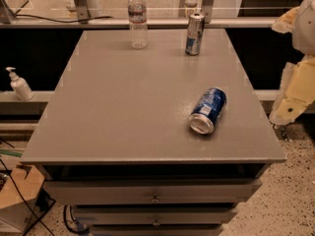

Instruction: Knock water bottle over

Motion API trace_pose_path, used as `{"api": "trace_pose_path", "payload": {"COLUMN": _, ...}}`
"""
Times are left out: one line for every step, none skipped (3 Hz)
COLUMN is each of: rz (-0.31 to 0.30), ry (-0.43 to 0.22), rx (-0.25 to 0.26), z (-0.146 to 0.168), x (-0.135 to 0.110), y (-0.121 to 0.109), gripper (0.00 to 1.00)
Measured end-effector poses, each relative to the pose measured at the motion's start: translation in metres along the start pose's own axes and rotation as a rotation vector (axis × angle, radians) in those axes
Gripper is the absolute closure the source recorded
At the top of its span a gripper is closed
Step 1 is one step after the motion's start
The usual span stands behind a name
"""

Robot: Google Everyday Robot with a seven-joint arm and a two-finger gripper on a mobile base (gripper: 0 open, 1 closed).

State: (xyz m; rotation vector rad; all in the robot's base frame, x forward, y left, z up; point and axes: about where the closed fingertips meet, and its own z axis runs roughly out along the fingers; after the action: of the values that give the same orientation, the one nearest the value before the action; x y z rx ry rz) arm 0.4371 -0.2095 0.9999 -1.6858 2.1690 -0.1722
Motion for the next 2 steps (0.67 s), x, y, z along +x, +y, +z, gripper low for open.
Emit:
{"api": "trace_pose_path", "payload": {"rz": 0.0, "ry": 0.0, "rx": 0.0, "z": -0.0001, "x": 0.0, "y": 0.0, "gripper": 0.0}}
{"api": "trace_pose_path", "payload": {"rz": 0.011, "ry": -0.074, "rx": 0.012, "z": -0.0038, "x": -0.006, "y": -0.0018, "gripper": 0.0}}
